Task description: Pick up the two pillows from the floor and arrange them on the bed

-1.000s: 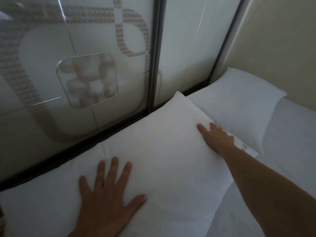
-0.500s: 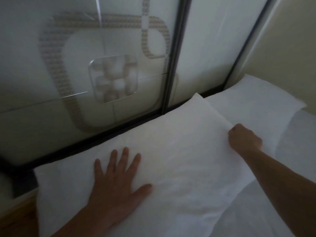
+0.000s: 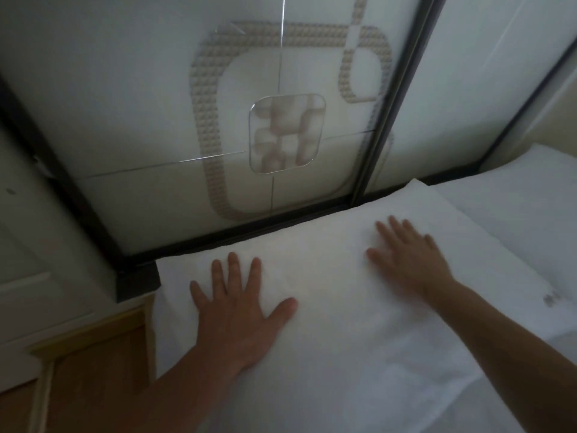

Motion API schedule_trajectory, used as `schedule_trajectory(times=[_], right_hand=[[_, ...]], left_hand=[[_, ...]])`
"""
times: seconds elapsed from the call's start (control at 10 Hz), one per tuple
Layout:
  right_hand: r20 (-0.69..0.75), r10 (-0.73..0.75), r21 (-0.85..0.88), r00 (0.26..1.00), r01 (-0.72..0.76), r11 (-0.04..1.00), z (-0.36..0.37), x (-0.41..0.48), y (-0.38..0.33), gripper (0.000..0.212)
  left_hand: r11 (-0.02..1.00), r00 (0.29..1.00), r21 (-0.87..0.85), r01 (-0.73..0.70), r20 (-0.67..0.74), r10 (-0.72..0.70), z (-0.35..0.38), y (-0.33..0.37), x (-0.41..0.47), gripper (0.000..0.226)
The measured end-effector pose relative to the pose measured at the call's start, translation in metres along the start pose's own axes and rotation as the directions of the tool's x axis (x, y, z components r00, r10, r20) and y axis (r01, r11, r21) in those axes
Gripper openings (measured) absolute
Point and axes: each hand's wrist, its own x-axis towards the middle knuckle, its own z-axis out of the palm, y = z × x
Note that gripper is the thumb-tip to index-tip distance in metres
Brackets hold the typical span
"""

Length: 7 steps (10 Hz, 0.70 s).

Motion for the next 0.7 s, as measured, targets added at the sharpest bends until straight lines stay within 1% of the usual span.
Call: schedule_trajectory(times=[0.1,0.2,0.3,0.4,0.5,0.6,0.7], right_hand=[[0.001,-0.363,0.057,0.932,0.362,0.930,0.018,-0.028,-0.053,0.067],[0.021,-0.183,0.065,0.983,0.181,0.981,0.024,-0.029,-0.029,0.067],[0.084,0.249,-0.002,0.965,-0.250,0.968,0.011,-0.024,0.035,0.069],[0.098,0.395,0.053,0.914,-0.401,0.915,-0.006,-0.030,0.055,0.073],[0.056,0.318,0.118,0.947,-0.322,0.939,-0.020,-0.042,0.035,0.072],[0.002,0.230,0.166,0.973,-0.227,0.960,-0.034,-0.061,0.004,0.069],[-0.008,0.157,0.245,0.988,-0.150,0.958,-0.044,-0.073,-0.029,0.067]], left_hand=[[0.999,0.999,0.004,-0.042,0.005,0.042,0.008,0.009,-0.004,0.094],[0.999,0.996,0.037,0.028,0.079,-0.031,0.013,-0.006,-0.013,0.097],[0.995,0.982,0.084,0.052,0.176,-0.067,0.001,-0.021,-0.025,0.100],[0.993,0.981,0.115,0.031,0.185,-0.052,-0.014,-0.014,-0.042,0.103],[0.990,0.989,0.128,-0.061,0.144,0.043,-0.031,0.004,-0.058,0.099],[0.972,0.979,0.178,-0.155,0.156,0.128,-0.046,0.018,-0.069,0.096],[0.982,0.981,0.126,-0.143,0.146,0.124,-0.066,0.017,-0.074,0.088]])
